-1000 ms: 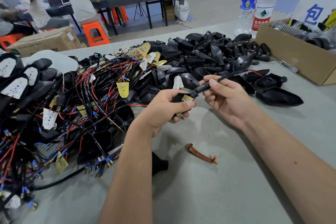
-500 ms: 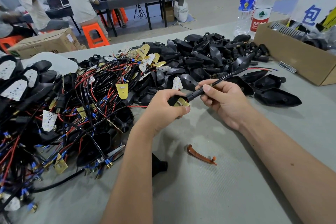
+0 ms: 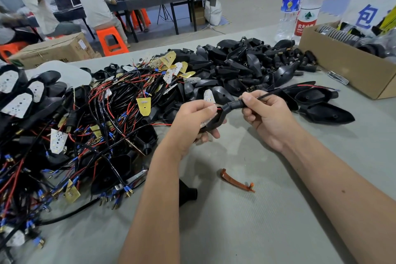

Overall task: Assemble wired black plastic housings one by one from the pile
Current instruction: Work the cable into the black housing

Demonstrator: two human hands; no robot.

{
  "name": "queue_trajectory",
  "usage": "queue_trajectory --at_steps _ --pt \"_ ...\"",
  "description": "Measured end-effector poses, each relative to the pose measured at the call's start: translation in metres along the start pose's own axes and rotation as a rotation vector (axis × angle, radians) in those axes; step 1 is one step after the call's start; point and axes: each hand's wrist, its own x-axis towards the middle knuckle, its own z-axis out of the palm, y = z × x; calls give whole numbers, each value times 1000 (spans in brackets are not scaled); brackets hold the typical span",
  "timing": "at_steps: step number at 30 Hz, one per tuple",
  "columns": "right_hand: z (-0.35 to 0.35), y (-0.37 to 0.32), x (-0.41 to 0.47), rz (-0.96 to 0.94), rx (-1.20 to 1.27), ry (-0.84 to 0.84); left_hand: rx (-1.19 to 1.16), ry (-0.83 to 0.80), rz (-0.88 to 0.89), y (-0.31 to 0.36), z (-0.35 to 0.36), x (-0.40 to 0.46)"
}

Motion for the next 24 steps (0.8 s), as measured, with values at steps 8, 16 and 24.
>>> queue_trajectory --at_steps 8,16,24 --pt "0 2 -2 -21 -82 -86 -1 72 -12 0 -3 0" --pt "2 3 -3 -17 -115 -64 76 108 -33 -3 -4 2" --pt "-1 2 -2 4 -134 -79 97 125 -37 -6 1 2"
